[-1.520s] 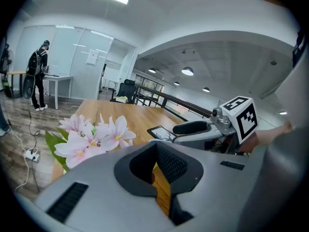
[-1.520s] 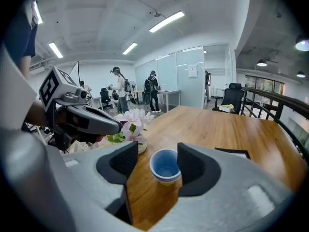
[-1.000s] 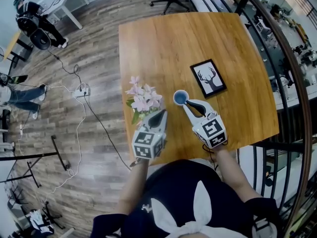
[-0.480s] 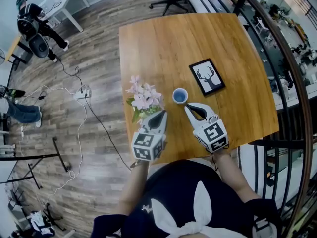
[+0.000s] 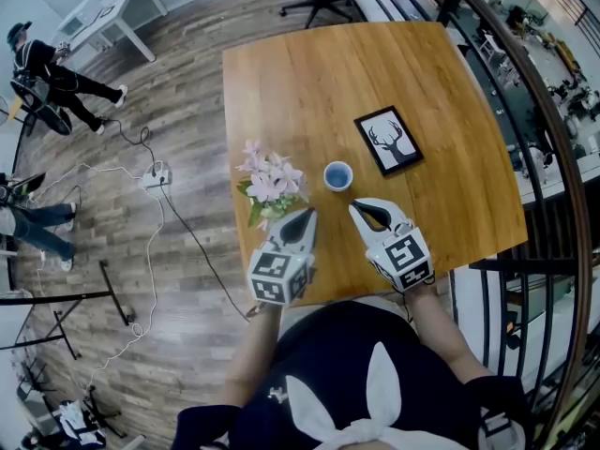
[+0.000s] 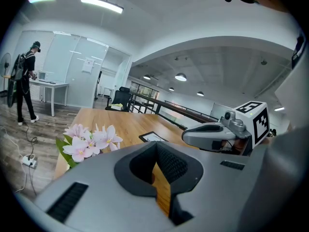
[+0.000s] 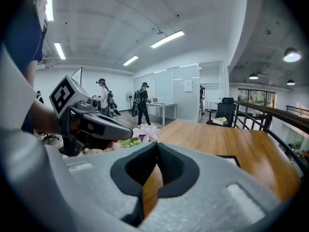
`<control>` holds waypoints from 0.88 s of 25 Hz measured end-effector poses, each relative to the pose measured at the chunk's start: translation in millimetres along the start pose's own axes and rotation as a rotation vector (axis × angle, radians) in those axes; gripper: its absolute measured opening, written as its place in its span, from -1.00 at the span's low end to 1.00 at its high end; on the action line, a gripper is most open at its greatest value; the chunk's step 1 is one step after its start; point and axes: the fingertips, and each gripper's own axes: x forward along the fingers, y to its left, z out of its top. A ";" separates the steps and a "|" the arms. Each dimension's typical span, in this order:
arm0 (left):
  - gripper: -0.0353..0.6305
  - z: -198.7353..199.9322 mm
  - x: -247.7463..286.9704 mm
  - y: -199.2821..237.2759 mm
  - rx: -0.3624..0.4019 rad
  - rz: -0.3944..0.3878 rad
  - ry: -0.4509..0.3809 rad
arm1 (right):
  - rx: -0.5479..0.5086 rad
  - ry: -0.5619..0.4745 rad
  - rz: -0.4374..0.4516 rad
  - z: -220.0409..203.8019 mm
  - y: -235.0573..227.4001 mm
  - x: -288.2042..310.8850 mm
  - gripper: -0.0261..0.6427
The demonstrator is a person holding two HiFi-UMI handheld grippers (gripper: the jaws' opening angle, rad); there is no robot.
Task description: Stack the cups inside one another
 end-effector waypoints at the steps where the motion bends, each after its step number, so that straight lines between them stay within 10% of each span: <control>1: -0.84 -0.7 -0.6 -0.8 0.000 0.000 0.001 | 0.000 -0.001 -0.001 -0.1 0.6 -1.1 -0.93; 22: -0.84 -12.3 -11.0 -15.0 0.001 -0.013 0.011 | -0.002 0.019 -0.027 -12.4 9.4 -17.8 -0.93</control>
